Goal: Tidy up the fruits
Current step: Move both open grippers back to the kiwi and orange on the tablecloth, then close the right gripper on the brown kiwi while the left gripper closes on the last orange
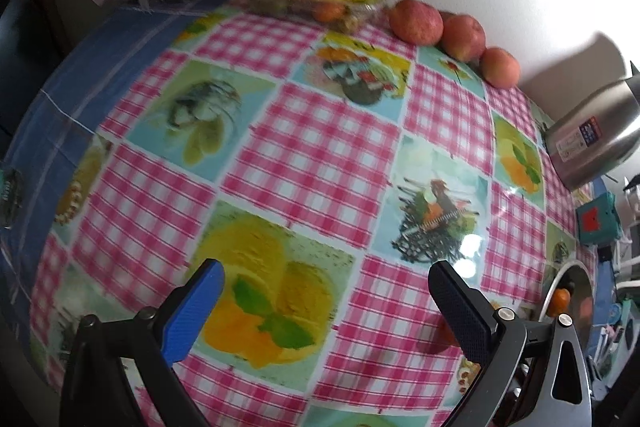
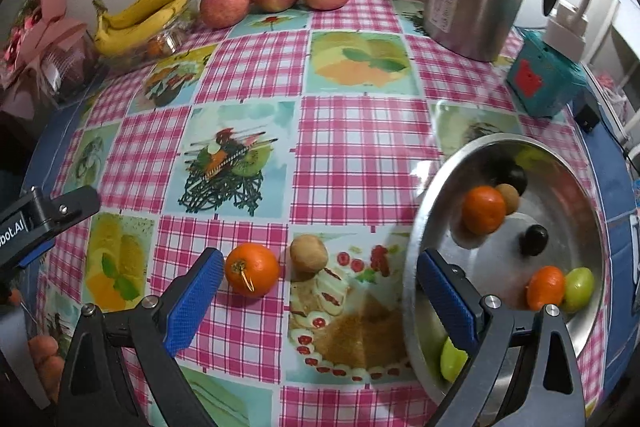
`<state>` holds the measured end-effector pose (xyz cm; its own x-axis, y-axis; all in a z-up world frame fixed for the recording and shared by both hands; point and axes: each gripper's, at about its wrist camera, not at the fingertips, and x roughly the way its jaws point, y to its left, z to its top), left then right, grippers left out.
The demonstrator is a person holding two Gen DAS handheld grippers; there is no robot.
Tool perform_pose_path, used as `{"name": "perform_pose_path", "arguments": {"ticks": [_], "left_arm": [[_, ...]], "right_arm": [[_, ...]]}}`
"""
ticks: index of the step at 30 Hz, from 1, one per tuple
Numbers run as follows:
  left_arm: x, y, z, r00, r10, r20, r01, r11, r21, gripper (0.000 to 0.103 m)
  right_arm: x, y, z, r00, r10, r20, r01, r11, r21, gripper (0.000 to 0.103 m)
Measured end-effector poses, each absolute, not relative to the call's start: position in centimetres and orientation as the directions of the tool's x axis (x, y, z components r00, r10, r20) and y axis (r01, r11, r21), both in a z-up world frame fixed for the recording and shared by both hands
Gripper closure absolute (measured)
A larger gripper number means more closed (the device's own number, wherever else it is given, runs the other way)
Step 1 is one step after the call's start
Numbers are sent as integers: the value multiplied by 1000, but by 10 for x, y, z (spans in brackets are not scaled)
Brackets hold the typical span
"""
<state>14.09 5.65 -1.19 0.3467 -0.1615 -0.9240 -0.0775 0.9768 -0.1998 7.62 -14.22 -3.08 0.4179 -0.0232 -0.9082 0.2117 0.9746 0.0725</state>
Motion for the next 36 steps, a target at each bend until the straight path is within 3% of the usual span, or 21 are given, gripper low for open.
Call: {"name": "perform_pose_path", "arguments": {"ticks": [10,18,24,36], "left_arm": [[144,45,-17,309,-221,-925,-66,965,-253,0],[145,32,-22,272,-233,-934,-30,968,-250,0],[144,24,-19,271,-235,-934,-1,970,-244,0],[142,10,-21,244,-273,-931,30,961,-274,1]], "right_arm": [[76,-153,-34,461,-15,-887,256,960,117,7],[78,-157,-42,444,6,-896,256,957,133,43],[80,-157,-50,421,46,-906,251,954,165,60],[81,-155,-59,404,105,-909,238,947,215,80]]}}
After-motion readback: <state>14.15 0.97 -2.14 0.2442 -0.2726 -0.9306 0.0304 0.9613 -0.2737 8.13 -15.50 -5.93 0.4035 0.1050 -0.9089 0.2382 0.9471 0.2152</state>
